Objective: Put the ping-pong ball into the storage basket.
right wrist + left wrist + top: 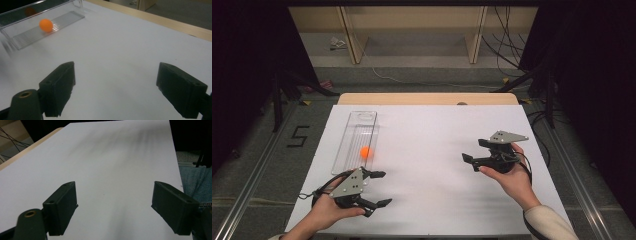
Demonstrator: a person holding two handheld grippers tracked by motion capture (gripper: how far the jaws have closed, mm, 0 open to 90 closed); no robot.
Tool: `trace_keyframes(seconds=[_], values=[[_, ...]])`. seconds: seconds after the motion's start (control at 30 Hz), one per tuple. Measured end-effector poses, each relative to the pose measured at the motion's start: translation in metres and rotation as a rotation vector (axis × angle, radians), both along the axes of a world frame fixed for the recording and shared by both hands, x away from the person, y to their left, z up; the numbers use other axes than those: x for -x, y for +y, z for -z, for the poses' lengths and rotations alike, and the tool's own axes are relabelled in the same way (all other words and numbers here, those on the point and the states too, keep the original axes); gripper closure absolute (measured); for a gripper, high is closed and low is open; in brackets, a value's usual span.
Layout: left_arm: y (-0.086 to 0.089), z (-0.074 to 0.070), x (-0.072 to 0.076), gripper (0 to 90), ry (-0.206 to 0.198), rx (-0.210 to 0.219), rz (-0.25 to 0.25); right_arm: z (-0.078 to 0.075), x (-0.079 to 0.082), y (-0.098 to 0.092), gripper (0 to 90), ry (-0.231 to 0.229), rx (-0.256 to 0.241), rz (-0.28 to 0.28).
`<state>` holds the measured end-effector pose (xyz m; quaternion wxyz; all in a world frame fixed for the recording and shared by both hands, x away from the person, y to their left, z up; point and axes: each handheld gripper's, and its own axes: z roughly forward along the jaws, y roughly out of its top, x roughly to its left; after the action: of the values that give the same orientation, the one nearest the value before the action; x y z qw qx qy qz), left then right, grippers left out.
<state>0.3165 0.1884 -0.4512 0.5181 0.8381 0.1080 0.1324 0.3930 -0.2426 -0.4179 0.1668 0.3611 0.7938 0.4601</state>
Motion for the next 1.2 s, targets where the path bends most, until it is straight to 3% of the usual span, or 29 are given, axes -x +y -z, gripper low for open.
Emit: trace_keyframes(seconds=[0.57, 1.2], values=[[0.000, -0.001, 0.000, 19.8, -0.003, 0.005, -0.004, 0.007, 0.019, -0.025, 16.4, 0.007, -0.010, 0.042], [0.000, -0.001, 0.000, 19.9, -0.001, 0.003, 0.003, 0.013, 0.024, -0.029, 16.5, 0.013, -0.013, 0.035]])
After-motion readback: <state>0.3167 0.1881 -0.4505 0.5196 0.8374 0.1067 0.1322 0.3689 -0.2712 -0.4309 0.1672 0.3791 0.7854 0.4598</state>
